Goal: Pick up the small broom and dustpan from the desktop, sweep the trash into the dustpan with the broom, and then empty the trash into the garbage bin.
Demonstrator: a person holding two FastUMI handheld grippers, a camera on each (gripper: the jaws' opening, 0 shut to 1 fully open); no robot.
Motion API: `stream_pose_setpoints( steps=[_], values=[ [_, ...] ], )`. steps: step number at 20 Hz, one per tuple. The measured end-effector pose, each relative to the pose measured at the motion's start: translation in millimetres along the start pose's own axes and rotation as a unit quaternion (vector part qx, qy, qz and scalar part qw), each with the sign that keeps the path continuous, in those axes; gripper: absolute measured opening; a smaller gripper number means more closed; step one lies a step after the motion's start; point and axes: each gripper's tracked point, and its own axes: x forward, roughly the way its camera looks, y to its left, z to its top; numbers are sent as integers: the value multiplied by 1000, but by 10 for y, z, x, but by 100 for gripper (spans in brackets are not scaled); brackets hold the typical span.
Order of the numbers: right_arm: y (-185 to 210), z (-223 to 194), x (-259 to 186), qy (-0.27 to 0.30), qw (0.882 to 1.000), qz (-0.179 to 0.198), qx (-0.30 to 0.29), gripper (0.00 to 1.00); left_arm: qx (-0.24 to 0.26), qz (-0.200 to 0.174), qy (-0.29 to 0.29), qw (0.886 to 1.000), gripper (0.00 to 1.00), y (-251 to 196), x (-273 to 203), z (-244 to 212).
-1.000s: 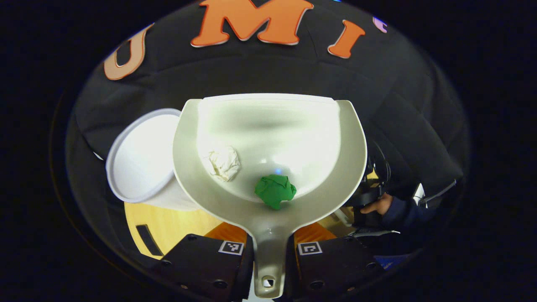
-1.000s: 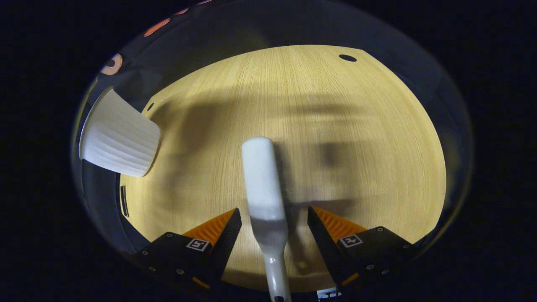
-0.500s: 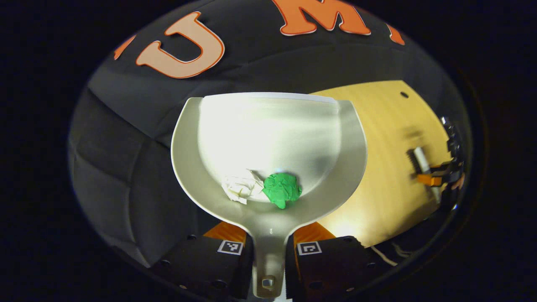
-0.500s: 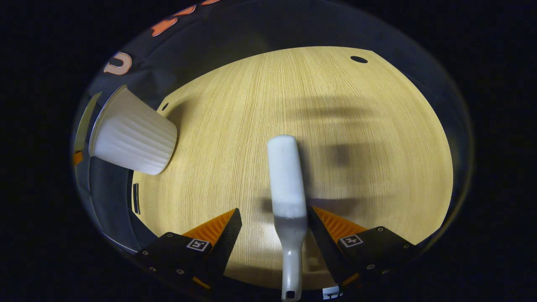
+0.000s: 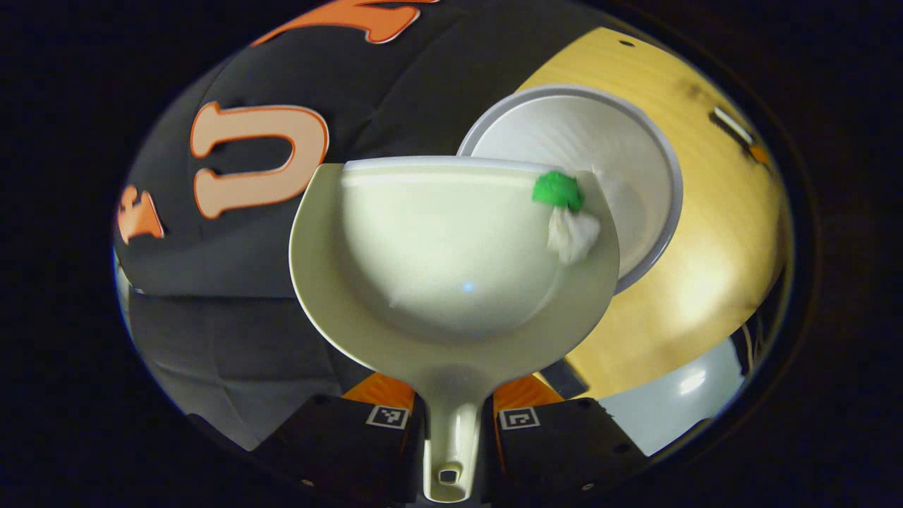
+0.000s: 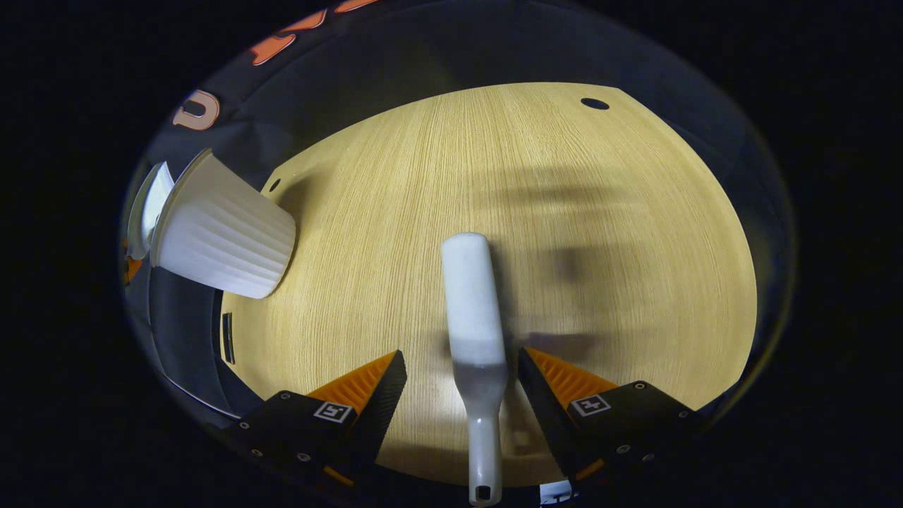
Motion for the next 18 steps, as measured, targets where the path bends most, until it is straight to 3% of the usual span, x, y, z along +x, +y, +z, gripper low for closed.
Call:
stream_pose_setpoints(
  steps=[2, 3, 7, 8, 10, 12, 14, 18],
  values=[
    [18, -10, 5, 1, 1000, 2, 1, 96, 82, 75, 6, 994, 32, 235, 38, 41],
    [25, -19, 7, 1, 1000, 4, 2, 97, 98, 95, 8, 991, 32, 282, 65, 66],
    [14, -34, 6, 3, 1000, 7, 0, 96, 110, 122, -13, 986, 32, 313, 46, 141],
    [16, -20, -1, 1, 1000, 9, 0, 96, 85, 107, -21, 990, 31, 220, 79, 152],
    [7, 0, -24, -3, 1000, 12, 3, 96, -5, 44, -36, 998, 32, -61, 102, 150],
    [-5, 22, -59, -8, 1000, 11, 5, 96, -114, -26, -62, 991, 32, -434, 6, 211],
    [-3, 53, -99, -16, 1000, 12, 11, 96, -212, -96, -99, 968, 32, -790, -137, 488],
    [-22, 177, -227, -36, 999, 6, -3, 96, -328, -206, -173, 906, 32, -1217, -627, 1218]
  ],
)
